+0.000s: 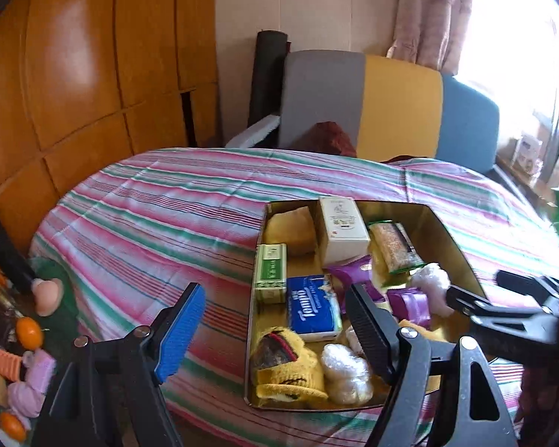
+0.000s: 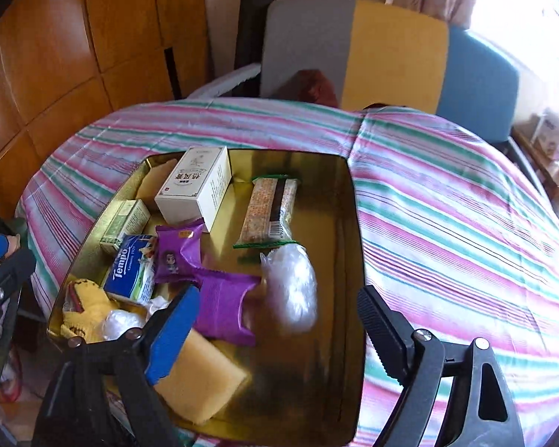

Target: Organize objects

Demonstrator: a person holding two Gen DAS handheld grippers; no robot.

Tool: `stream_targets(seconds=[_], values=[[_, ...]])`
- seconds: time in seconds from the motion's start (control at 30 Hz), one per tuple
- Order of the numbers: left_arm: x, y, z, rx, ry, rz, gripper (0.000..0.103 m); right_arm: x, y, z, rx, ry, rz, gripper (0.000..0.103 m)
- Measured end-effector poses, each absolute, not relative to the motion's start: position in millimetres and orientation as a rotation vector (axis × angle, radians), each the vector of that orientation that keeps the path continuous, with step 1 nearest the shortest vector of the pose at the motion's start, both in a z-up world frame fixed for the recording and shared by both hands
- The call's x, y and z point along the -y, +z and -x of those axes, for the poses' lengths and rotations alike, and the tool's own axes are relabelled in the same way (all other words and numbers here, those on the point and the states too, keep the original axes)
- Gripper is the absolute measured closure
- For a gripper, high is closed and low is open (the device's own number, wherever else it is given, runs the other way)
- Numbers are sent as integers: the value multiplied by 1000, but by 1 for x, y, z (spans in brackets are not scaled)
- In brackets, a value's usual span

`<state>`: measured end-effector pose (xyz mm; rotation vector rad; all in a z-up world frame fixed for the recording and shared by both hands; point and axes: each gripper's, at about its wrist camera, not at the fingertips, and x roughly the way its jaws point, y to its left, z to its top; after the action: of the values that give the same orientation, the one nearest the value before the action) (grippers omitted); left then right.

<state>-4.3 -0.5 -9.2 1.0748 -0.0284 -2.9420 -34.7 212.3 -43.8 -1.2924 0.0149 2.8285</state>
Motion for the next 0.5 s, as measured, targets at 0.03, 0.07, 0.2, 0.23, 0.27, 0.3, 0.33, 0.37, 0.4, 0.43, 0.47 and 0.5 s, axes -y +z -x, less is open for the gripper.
stream_targets(seconds=[0.03, 0.07, 0.2, 0.23, 0.27, 0.3, 0.33, 0.37, 0.4, 0.43, 0.47, 0.5], values=[[-2, -9, 4, 56, -2923, -1065, 25, -211, -43, 28, -15, 2825, 1263, 14], [-5, -9, 3, 79, -2909, -1059, 24, -210, -43, 22, -16, 2825, 1235, 14], [-4, -14, -2, 49, -2915, -1090, 24, -209, -42, -1, -29, 2811, 1131, 13], [-3, -15, -4, 33, -2921, -1099, 24, -209, -42, -7, -38, 2803, 1109, 12], [-3, -15, -5, 21, -2925, -1103, 24, -210, -43, -11, -47, 2792, 1092, 12], [-3, -16, -6, 13, -2928, -1103, 24, -212, -43, -15, -58, 2780, 1077, 12], [-4, -17, -7, 8, -2931, -1098, 24, -214, -44, -18, -65, 2770, 1068, 11], [-5, -17, -8, 6, -2934, -1093, 24, -215, -45, -19, -64, 2759, 1063, 10], [-6, -17, -9, 10, -2935, -1091, 24, -215, -46, -20, -57, 2749, 1064, 10], [-7, -17, -9, 13, -2940, -1094, 24, -216, -47, -19, -49, 2739, 1071, 9], [-8, -17, -11, 12, -2947, -1096, 24, -216, -48, -19, -51, 2735, 1079, 9], [-9, -17, -11, 12, -2951, -1095, 24, -216, -48, -19, -55, 2735, 1081, 9]])
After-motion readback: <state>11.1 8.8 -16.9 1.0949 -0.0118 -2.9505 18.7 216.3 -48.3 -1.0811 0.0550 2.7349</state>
